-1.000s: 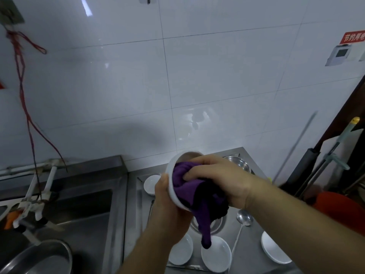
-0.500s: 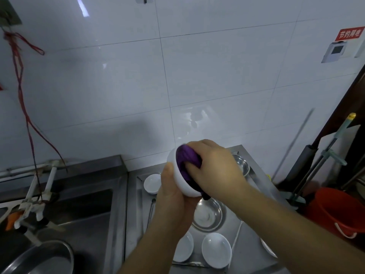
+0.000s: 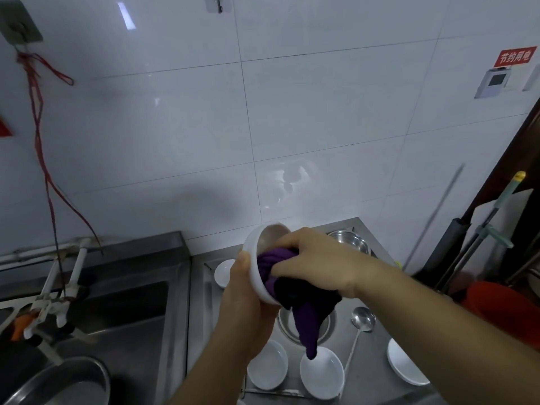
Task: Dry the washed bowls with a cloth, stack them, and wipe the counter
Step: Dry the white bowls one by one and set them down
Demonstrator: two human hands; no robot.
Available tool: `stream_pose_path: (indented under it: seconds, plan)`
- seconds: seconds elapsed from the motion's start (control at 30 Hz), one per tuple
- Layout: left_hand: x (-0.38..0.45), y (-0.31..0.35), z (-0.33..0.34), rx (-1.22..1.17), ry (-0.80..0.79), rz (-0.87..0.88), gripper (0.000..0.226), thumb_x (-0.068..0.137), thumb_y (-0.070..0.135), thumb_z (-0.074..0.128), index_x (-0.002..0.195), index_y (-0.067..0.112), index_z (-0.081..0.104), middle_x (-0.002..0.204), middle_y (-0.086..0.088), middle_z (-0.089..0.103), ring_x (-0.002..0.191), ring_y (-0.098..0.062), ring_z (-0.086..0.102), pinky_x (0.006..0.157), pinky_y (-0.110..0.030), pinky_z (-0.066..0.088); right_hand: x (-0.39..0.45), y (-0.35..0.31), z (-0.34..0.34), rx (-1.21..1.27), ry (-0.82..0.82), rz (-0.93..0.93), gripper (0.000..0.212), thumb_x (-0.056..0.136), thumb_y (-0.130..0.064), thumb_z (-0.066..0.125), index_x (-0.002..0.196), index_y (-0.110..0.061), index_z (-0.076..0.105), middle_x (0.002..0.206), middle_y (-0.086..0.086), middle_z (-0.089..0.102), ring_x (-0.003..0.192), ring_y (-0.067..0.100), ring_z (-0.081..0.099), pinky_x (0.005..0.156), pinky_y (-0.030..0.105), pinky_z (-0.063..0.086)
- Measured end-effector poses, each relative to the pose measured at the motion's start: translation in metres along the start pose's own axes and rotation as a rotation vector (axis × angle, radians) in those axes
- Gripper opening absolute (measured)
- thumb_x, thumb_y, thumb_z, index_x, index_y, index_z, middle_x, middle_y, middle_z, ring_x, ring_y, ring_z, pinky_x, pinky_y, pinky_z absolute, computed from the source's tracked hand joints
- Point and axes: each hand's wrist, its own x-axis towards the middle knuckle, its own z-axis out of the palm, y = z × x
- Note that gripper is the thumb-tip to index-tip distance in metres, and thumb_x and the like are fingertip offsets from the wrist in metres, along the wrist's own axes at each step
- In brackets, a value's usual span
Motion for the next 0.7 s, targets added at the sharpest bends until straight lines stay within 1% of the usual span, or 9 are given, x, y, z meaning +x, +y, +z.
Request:
stream_pose_path:
  seconds: [0.07,0.13,0.2,0.3,0.37,0.47,0.53,0.63,0.7]
  plan:
    - [-0.002,-0.005,0.000,-0.043,0.042,-0.020,0.077,0.094,0.066,0.061,0.139,0.003,0.062,0.134,-0.031,0.065,0.128,-0.044,0.063,0.105,-0.055,0.054,0.000,0.004,0.013,0.324,0.063,0.035,0.009,0.090,-0.021,0.073,0.094,-0.018,0.080,0.093,0.013,0.076,0.079,0.018,0.072,0.077,0.035,0.062]
    - [-0.003,-0.013,0.001,-0.079,0.122,-0.066,0.070,0.098,0.063,0.054,0.138,0.006,0.065,0.132,-0.028,0.068,0.126,-0.040,0.066,0.099,-0.051,0.057,0.003,0.009,0.025,0.505,0.174,0.044,0.012,0.093,-0.016,0.072,0.093,-0.022,0.083,0.096,0.010,0.079,0.088,0.020,0.077,0.083,0.036,0.064]
    - [-0.008,-0.016,0.003,-0.065,0.156,-0.071,0.072,0.092,0.065,0.060,0.137,0.009,0.067,0.134,-0.026,0.068,0.127,-0.038,0.066,0.095,-0.047,0.060,0.009,0.013,0.033,0.440,0.308,0.058,0.012,0.092,-0.020,0.072,0.090,-0.027,0.082,0.090,0.003,0.080,0.090,0.021,0.077,0.082,0.037,0.064]
    - [-0.011,-0.014,-0.001,0.025,0.191,0.006,0.078,0.083,0.061,0.070,0.145,0.015,0.059,0.135,-0.023,0.068,0.124,-0.041,0.068,0.093,-0.056,0.060,0.015,0.020,0.037,0.199,0.395,0.066,0.007,0.088,-0.026,0.072,0.088,-0.024,0.079,0.083,-0.001,0.078,0.084,0.020,0.075,0.083,0.043,0.064]
    - [-0.011,-0.013,-0.006,0.199,0.152,0.085,0.071,0.082,0.061,0.068,0.146,0.034,0.057,0.135,-0.008,0.069,0.120,-0.032,0.071,0.093,-0.059,0.061,0.015,0.026,0.037,0.195,0.350,0.120,0.010,0.089,-0.027,0.073,0.091,-0.019,0.079,0.087,0.005,0.079,0.088,0.026,0.076,0.086,0.051,0.063]
    - [-0.014,-0.003,-0.009,0.516,0.126,0.173,0.058,0.078,0.065,0.065,0.135,0.065,0.052,0.121,0.027,0.067,0.109,-0.008,0.072,0.082,-0.035,0.065,0.010,0.035,0.034,0.544,0.133,0.250,0.019,0.095,-0.023,0.072,0.105,-0.009,0.081,0.103,0.017,0.080,0.101,0.038,0.077,0.097,0.057,0.060]
    - [-0.015,0.002,-0.013,0.624,0.067,0.207,0.064,0.078,0.063,0.066,0.139,0.065,0.047,0.122,0.035,0.062,0.109,-0.001,0.069,0.079,-0.028,0.064,0.007,0.042,0.034,0.849,0.010,0.333,0.031,0.094,-0.026,0.073,0.114,-0.003,0.079,0.114,0.021,0.078,0.108,0.039,0.076,0.102,0.052,0.059]
    - [-0.015,0.007,-0.019,0.733,0.020,0.247,0.077,0.077,0.061,0.069,0.148,0.057,0.040,0.130,0.032,0.058,0.113,0.003,0.065,0.077,-0.021,0.062,0.007,0.051,0.035,1.094,-0.013,0.344,0.033,0.070,-0.032,0.083,0.090,-0.006,0.081,0.093,0.018,0.074,0.083,0.031,0.074,0.079,0.039,0.064]
    - [-0.012,0.011,-0.024,0.790,0.005,0.229,0.081,0.076,0.061,0.073,0.148,0.057,0.036,0.133,0.034,0.054,0.115,0.006,0.062,0.081,-0.021,0.062,0.007,0.054,0.035,1.155,0.011,0.331,0.042,0.068,-0.042,0.085,0.090,-0.007,0.080,0.090,0.016,0.074,0.078,0.029,0.075,0.072,0.038,0.063]
